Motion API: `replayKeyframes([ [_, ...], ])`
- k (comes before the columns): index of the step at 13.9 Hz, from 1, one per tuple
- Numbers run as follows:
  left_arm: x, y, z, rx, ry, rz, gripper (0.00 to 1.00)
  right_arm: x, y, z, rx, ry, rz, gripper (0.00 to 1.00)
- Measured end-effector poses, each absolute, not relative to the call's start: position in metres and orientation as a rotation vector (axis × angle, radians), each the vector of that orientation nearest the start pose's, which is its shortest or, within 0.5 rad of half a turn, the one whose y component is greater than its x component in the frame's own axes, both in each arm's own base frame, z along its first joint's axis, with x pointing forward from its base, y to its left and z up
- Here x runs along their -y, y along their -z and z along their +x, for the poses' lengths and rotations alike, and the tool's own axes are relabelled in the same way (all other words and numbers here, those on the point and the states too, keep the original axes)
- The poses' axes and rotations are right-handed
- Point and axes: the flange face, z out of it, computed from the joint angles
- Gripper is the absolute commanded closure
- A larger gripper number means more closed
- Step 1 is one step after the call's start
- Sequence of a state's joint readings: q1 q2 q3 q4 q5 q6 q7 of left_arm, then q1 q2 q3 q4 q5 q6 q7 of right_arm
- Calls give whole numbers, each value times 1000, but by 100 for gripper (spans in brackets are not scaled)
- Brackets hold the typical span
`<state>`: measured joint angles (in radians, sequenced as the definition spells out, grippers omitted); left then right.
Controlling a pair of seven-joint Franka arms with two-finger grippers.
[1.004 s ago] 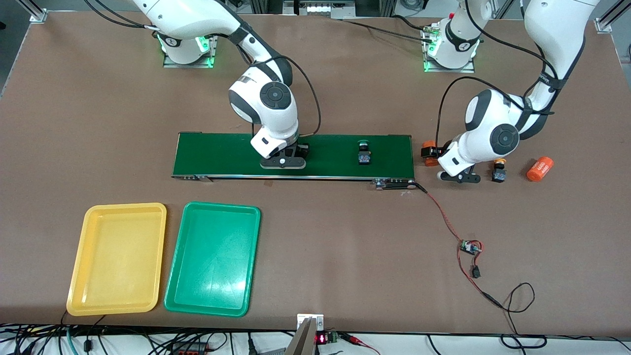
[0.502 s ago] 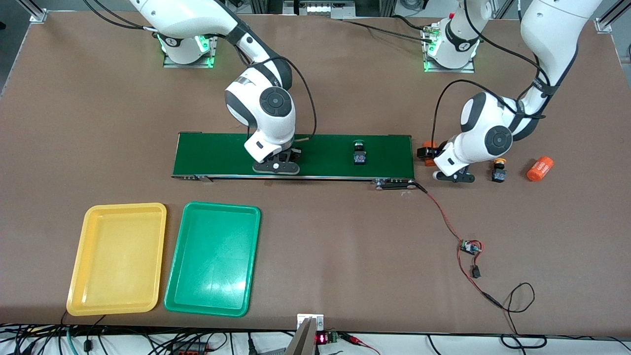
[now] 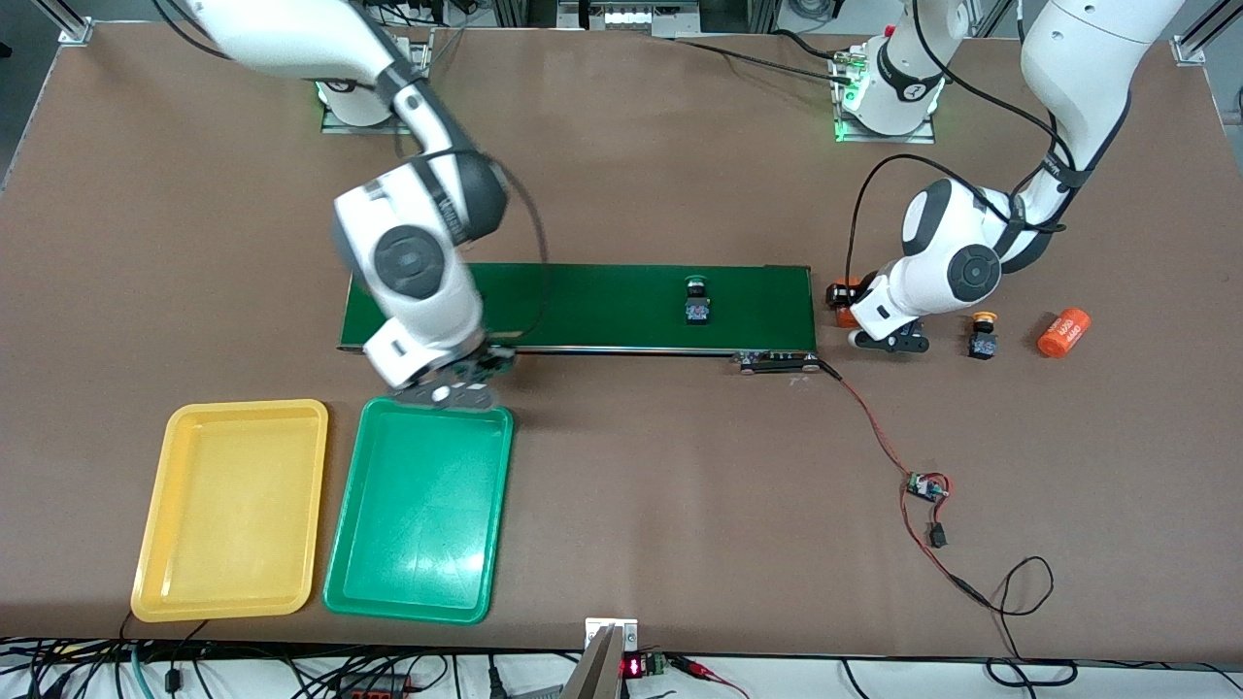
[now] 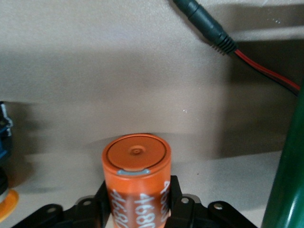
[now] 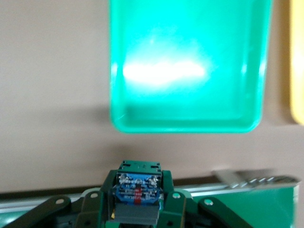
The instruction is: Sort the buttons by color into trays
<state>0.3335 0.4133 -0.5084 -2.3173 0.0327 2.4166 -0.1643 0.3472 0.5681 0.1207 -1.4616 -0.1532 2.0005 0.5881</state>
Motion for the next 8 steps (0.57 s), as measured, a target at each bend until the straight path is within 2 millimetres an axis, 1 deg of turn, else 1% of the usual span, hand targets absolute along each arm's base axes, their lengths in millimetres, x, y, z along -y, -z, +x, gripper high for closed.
replayKeyframes([
  [2,101,-173,486,-49,-445,-3246,100,-266,-352,654,-105,23,-3218,78],
  [3,101,-180,492,-51,-428,-3247,100,-255,-352,659,-81,20,-3220,78],
  [4,100,-192,501,-61,-421,-3242,100,-244,-351,664,-56,22,-3220,78],
  [5,100,-209,514,-84,-414,-3237,100,-232,-350,670,-33,46,-3216,78],
  [6,100,-230,527,-128,-403,-3232,100,-221,-346,679,-10,94,-3199,78],
  [7,103,-254,541,-204,-393,-3228,100,-208,-339,689,4,141,-3180,78],
  [8,109,-278,553,-315,-377,-3222,100,-196,-328,697,7,172,-3168,78],
])
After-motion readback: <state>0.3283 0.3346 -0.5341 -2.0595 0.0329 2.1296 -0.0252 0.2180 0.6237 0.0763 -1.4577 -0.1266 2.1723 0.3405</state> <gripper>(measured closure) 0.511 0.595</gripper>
